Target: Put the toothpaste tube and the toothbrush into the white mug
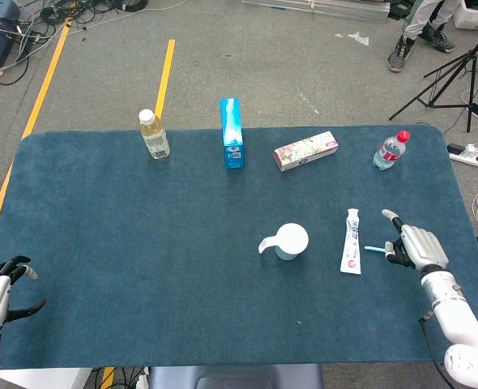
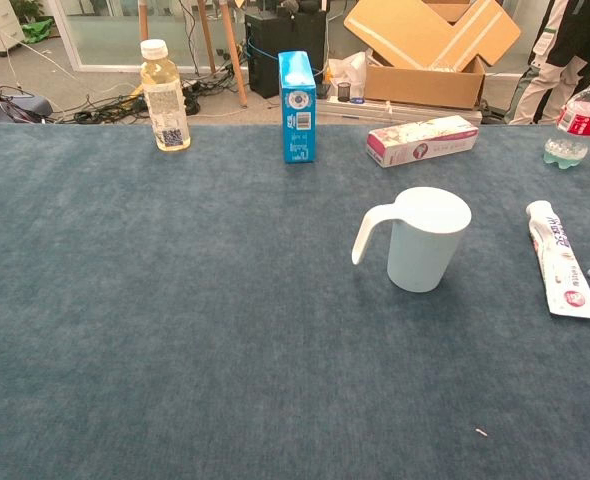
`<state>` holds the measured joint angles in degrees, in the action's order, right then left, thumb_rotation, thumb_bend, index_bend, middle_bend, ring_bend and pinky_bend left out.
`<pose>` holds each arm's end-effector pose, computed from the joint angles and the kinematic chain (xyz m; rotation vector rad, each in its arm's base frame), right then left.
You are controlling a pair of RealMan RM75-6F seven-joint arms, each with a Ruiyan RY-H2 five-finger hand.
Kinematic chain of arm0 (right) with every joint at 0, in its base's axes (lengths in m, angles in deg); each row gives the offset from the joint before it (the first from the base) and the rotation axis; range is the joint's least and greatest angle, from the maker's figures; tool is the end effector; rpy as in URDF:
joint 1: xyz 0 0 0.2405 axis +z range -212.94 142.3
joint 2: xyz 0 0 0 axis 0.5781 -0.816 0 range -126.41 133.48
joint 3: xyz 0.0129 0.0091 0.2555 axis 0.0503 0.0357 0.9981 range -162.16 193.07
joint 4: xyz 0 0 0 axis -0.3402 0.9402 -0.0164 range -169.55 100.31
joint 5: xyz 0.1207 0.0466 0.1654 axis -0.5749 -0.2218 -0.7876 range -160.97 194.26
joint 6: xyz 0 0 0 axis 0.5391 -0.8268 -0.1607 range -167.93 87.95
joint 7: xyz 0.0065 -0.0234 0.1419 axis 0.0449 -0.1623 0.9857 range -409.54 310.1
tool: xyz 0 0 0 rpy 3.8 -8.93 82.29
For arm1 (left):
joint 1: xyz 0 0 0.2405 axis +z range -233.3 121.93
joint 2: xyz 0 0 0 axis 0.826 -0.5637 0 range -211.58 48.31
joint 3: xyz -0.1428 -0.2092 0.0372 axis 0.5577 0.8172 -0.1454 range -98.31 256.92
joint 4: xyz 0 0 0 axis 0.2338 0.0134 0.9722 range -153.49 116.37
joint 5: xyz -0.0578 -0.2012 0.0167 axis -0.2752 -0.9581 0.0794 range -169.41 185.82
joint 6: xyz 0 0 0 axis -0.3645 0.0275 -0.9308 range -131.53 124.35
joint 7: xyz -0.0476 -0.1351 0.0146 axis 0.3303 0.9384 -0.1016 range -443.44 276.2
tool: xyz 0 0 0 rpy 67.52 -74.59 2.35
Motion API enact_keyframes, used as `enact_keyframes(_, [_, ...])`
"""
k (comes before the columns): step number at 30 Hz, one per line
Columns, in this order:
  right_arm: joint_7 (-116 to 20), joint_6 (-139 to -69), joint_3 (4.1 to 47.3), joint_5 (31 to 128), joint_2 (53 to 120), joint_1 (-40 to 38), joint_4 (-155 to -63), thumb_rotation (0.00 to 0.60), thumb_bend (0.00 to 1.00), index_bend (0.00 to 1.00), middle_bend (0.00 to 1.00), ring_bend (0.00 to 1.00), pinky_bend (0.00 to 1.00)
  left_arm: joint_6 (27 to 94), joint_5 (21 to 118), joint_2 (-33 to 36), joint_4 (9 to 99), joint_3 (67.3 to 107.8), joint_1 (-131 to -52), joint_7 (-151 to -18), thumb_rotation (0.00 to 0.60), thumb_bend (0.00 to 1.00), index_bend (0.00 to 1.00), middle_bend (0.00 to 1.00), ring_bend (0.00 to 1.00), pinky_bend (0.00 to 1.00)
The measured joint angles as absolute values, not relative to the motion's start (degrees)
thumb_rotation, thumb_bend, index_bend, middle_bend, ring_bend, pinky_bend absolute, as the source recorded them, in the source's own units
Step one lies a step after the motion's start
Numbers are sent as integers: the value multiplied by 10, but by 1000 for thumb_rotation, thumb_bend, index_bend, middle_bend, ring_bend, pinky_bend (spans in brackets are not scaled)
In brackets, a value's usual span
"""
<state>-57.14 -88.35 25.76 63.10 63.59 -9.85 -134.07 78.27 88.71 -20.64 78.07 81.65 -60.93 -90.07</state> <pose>-0.2938 -0.2871 0.1244 1.3643 -1.4322 0.6260 -0.3153 0.1795 0.1657 -1.3805 -0.9188 -0.7575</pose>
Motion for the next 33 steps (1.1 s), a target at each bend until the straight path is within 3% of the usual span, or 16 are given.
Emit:
enact_keyframes(12, [-605,-827,213,557,665,-49,-1302,600,543,85,977,1000,1000,786,888,-211,784,817,-607,-894,600,0,466,288,321,389])
enact_keyframes(33, [-588,-785,172,554,708,-30,-1255,600,543,84,977,1000,1000,783,884,-213,784,819,-607,-891,600,0,466,291,322,389])
